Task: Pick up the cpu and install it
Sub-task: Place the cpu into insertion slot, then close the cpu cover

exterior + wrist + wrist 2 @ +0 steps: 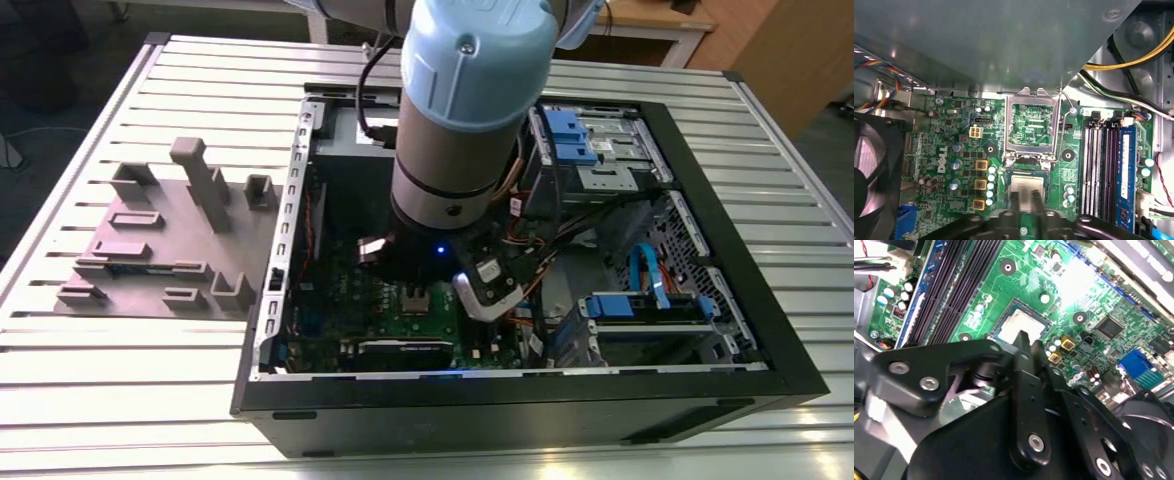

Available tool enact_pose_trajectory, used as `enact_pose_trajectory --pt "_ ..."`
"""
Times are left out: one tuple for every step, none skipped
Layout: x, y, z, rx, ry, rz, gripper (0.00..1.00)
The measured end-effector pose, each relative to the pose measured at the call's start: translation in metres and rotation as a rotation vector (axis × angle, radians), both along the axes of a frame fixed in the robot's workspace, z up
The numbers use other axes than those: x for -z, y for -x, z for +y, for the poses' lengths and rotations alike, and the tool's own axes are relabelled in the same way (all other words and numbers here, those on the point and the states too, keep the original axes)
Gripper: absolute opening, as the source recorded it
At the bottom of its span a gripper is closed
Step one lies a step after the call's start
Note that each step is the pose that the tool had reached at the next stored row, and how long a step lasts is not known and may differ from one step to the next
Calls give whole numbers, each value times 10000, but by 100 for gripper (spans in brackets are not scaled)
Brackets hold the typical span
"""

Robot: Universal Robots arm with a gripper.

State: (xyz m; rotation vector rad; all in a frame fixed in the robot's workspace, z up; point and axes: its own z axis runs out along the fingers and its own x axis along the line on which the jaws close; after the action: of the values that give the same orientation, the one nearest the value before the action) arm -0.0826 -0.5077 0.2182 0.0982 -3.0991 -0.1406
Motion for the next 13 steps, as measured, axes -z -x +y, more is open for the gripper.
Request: enact_pose_trajectory --pt "-9 0 0 0 0 3 20" --pt "-11 0 0 0 -2 4 14" --pt "-10 0 0 0 -3 4 14" --pt "-10 0 0 0 -3 5 11" --pt "-11 0 0 0 -2 6 11" --pt "-12 0 0 0 -1 6 11" --pt "-12 0 0 1 -1 7 11" --pt "-12 0 0 0 0 13 11" --pt "-12 0 0 0 0 19 11" --pt "-12 0 0 1 0 20 11" --pt "-12 0 0 0 -1 20 11" --pt "-12 0 0 0 0 21 11" --pt "-12 0 0 0 0 21 11"
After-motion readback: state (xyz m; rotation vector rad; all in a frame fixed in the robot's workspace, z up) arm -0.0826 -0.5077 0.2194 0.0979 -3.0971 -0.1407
